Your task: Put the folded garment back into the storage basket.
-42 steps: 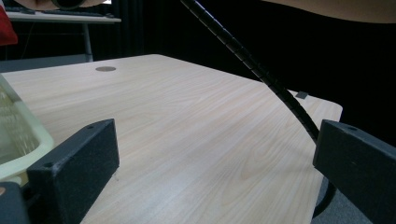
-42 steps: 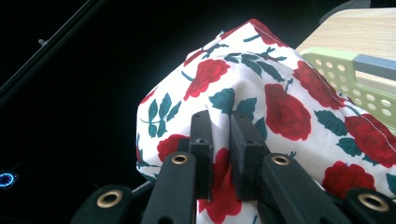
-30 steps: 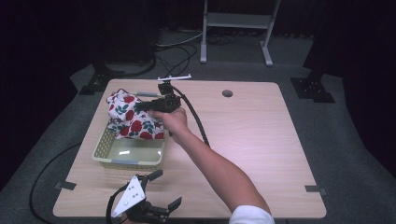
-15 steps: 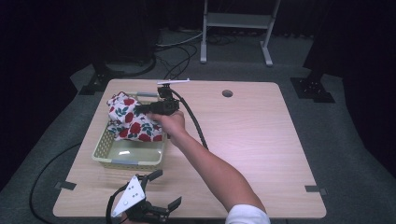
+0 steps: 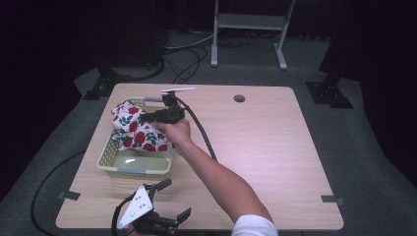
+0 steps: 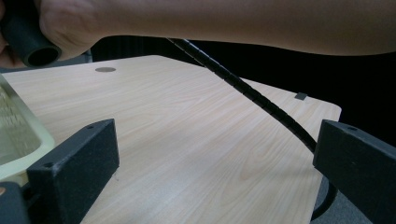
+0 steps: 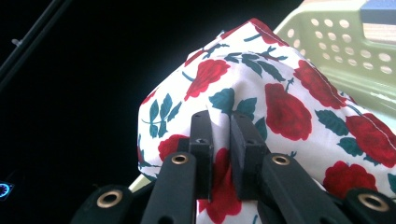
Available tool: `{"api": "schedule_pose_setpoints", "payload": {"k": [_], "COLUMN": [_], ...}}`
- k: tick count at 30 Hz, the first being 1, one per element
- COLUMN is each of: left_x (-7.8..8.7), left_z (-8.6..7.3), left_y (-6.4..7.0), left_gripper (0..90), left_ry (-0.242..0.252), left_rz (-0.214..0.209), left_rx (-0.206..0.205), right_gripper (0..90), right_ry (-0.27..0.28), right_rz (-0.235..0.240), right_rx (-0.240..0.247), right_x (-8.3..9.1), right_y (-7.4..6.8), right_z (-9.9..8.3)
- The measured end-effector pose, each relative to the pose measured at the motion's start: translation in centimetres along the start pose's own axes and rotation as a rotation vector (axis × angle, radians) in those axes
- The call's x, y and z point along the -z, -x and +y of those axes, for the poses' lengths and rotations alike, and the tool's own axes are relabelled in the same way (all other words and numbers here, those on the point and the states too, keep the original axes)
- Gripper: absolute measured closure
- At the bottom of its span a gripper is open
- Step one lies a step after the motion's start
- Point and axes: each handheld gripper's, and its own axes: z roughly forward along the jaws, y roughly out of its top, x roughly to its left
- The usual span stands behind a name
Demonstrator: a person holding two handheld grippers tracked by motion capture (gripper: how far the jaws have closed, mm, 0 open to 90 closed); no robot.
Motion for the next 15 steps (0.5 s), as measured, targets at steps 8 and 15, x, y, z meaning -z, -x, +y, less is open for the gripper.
{"api": "schedule_pose_setpoints", "payload": {"k": [8,15], "left_x": [-0.08,-0.08], "left_z": [-0.02,-0.03], "left_y": [0.05,0.00], "left_gripper": [0.0,0.0], "left_ry": [-0.001,-0.003], "left_rz": [-0.002,-0.001], "left_rx": [-0.001,-0.002], "right_gripper": [80.1,80.0], "right_ry": [-0.017,-0.037], "right_rz": [-0.019,-0.031], "right_rx": [0.000,0.006], "right_x": [-0.35,-0.77], "right_y": [0.23,0.47], "right_z": [-0.28,-0.62]}}
